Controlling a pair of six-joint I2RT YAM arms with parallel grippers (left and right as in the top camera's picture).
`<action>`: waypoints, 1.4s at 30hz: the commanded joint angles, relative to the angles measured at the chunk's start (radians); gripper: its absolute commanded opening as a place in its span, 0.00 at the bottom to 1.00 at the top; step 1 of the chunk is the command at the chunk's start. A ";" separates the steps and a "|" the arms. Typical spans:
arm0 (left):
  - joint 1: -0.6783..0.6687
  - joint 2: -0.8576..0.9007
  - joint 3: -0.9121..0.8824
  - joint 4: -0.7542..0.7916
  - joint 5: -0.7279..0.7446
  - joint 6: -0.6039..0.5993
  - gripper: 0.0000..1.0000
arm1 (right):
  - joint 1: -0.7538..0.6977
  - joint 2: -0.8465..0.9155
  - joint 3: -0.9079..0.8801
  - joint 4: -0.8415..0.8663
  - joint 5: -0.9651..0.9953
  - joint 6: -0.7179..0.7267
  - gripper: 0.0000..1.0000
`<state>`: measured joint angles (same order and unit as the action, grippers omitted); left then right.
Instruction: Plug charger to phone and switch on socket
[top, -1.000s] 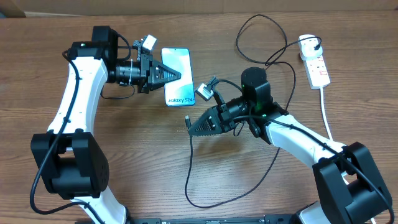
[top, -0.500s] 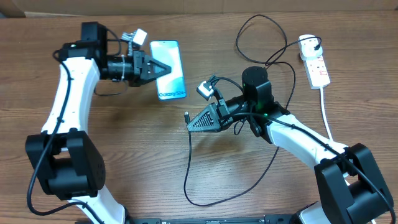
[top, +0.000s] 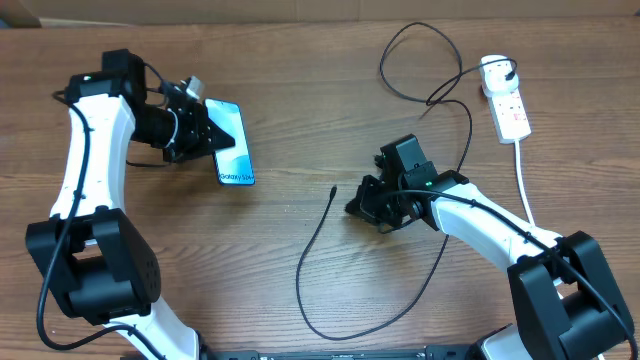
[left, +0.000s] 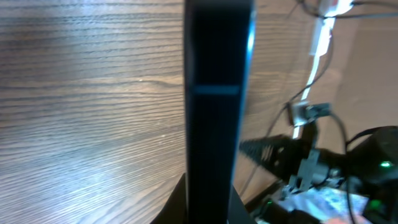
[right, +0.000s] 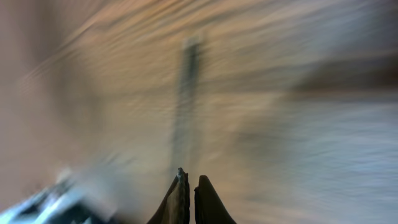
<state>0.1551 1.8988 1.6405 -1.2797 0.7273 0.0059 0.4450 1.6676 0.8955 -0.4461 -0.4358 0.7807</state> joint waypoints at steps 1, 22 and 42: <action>-0.037 -0.005 0.011 -0.002 -0.025 0.040 0.04 | -0.004 -0.013 0.008 -0.050 0.307 0.015 0.04; -0.116 -0.005 0.011 0.028 -0.092 -0.013 0.04 | 0.058 0.136 0.008 0.310 0.091 0.171 0.47; -0.116 -0.005 0.011 0.027 -0.091 -0.014 0.04 | 0.105 0.197 0.008 0.340 0.173 0.226 0.30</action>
<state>0.0391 1.8988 1.6405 -1.2507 0.6155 -0.0006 0.5453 1.8385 0.8959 -0.1062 -0.2840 1.0019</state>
